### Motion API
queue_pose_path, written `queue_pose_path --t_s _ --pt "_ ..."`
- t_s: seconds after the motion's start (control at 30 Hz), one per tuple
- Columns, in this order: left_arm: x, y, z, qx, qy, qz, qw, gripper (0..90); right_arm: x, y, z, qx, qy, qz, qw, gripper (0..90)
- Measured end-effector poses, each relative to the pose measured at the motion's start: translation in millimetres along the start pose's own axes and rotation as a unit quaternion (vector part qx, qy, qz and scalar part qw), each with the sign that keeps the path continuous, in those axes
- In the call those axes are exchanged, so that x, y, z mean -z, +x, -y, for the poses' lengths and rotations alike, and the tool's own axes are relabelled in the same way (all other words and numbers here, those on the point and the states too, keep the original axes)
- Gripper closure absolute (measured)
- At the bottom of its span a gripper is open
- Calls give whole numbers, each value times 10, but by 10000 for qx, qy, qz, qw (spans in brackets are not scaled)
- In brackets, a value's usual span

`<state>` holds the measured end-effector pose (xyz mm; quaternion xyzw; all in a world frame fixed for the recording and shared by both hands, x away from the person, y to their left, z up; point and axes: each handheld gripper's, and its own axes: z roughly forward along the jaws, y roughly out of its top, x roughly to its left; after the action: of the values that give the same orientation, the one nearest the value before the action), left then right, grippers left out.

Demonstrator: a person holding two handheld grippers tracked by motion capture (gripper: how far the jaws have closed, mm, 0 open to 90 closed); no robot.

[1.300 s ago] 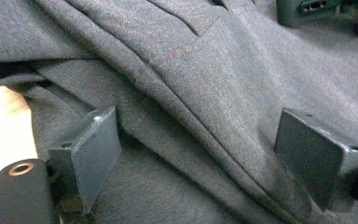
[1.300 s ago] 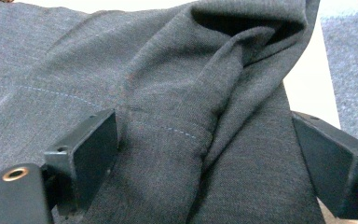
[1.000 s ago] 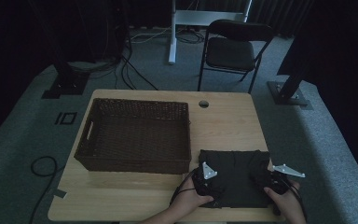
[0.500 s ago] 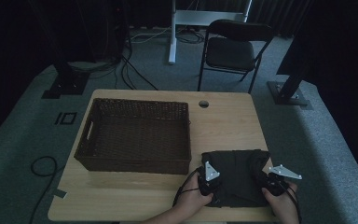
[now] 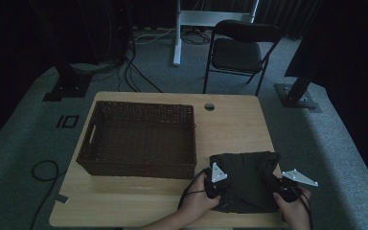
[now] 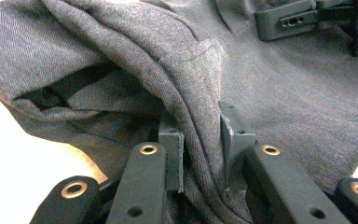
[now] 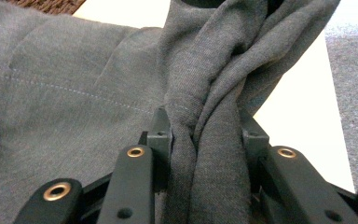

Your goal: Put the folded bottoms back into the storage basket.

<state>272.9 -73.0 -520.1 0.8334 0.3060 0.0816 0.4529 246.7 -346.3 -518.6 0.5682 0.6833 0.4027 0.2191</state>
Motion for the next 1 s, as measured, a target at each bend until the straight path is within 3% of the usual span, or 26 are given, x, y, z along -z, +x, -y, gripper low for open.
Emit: queue_pose_path --t_s 0.27,0.57,0.8,1.0 --pt "89 -39 -173 -164 -70 53 9998 749 140 12 -113 29 -201 -14 9998 659" --pt "268 14 -440 -186 -221 226 9993 748 316 46 -331 -28 -469 -128 9988 658" --pt "386 48 -609 -387 -248 211 9987 748 406 119 -526 117 -607 -114 9980 658" --pt "545 133 -800 -319 -390 279 9983 748 474 170 -710 126 -771 -172 9968 658"
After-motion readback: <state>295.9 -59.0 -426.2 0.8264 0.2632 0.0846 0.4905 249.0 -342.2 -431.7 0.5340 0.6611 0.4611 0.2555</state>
